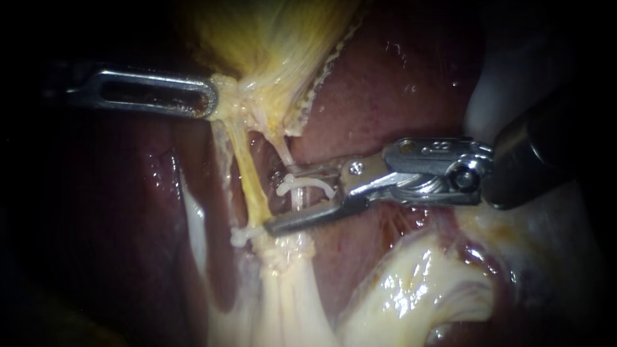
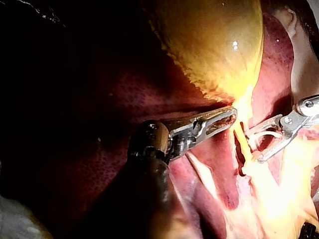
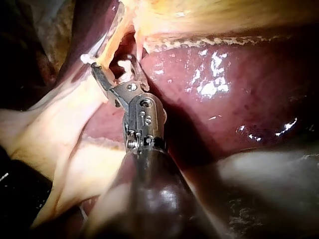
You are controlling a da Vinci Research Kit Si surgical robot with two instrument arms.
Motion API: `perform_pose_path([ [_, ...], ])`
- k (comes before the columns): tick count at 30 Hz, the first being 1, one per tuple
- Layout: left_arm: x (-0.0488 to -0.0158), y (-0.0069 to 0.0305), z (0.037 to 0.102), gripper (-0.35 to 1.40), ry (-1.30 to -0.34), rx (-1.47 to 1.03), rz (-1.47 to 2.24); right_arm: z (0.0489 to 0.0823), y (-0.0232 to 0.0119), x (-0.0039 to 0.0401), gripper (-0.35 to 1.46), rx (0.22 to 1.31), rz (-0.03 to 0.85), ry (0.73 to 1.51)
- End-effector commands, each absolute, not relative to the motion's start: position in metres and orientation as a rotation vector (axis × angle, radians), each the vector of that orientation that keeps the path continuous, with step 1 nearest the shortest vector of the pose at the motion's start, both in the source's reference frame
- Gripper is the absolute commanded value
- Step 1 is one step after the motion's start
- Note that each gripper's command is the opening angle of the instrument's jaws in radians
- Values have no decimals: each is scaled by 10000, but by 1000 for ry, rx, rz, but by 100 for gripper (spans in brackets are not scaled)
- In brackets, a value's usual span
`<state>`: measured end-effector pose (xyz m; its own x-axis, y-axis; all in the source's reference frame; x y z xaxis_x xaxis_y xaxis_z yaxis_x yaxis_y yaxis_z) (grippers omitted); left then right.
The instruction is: Clipping second clip left tube
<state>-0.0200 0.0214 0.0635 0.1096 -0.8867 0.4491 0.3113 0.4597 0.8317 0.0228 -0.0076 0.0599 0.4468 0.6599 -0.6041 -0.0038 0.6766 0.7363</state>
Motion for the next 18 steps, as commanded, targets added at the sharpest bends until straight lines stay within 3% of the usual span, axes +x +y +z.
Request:
perform_pose_path([
  [1, -200, 215, 635, -35, -1132, 636, -974, 603, -76, 229, 45, 735, 462, 1040],
  [18, -201, 214, 635, -35, -1132, 635, -974, 630, -85, 273, 49, 731, 495, 1097],
])
